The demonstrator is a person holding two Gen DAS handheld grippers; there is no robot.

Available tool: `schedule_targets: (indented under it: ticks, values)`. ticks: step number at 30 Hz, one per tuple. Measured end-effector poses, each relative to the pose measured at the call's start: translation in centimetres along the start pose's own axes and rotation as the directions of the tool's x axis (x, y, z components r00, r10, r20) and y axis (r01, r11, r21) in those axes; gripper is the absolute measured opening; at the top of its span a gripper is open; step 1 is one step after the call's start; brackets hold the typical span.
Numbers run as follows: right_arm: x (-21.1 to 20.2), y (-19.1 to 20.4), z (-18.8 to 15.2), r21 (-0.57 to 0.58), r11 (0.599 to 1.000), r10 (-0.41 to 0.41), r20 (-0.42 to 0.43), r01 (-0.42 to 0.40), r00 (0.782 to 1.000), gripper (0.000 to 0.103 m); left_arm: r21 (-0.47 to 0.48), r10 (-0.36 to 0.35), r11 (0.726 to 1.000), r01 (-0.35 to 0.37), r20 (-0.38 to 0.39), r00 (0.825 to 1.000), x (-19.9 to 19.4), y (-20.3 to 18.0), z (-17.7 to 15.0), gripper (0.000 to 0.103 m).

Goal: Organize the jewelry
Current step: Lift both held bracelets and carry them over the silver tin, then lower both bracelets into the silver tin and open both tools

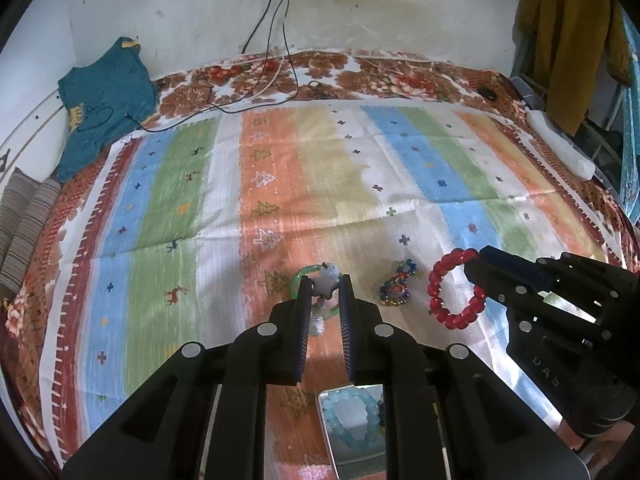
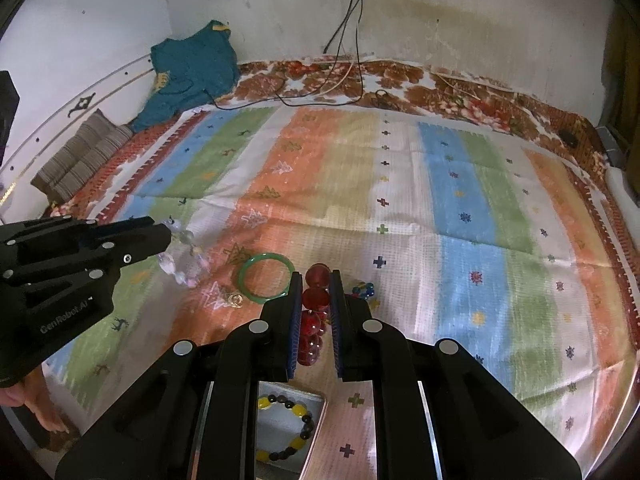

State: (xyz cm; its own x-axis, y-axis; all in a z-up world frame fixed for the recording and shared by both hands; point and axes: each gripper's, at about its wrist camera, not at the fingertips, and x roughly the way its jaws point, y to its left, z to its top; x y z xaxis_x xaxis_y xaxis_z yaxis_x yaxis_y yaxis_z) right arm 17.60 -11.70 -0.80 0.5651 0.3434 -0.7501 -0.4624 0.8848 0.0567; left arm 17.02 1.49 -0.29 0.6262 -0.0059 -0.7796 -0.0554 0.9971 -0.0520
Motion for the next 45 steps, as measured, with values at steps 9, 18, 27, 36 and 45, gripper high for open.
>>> schedule_targets:
  ticks: [9,18,27,36,45]
  values:
    - [-1.5,0.8,-1.0,-0.007,1.0,0.011,0.017,-0.011,1.0,0.014,0.041,0.02,0.999,-0.021,0.021,1.0,-1.5,-1.3,-1.0,0.013]
    - [-2.6,1.4,-2.0,-0.012,1.0,0.015,0.021,-0.015,1.0,0.014,0.047,0.011,0.999,-0.012,0.027,1.0,-2.7,-1.7,-2.2,0.013]
    - [-3.3,1.8,-3.2,-0.019,1.0,0.022,0.008,-0.022,1.0,0.014,0.031,0.0,1.0,-0.001,0.018,1.0,-3.2,-1.7,-3.5,0.013]
    - [-4.0,2.2,-4.2,-0.03,0.999,0.024,0.005,-0.024,1.0,0.014,0.019,-0.024,1.0,0.024,0.032,0.999,-4.6,-2.0,-4.7,0.013]
    - [-4.7,2.5,-5.5,-0.027,0.999,0.031,-0.007,-0.031,0.999,0.014,0.024,-0.039,0.999,0.038,0.046,0.998,-6.1,-2.4,-6.1,0.013]
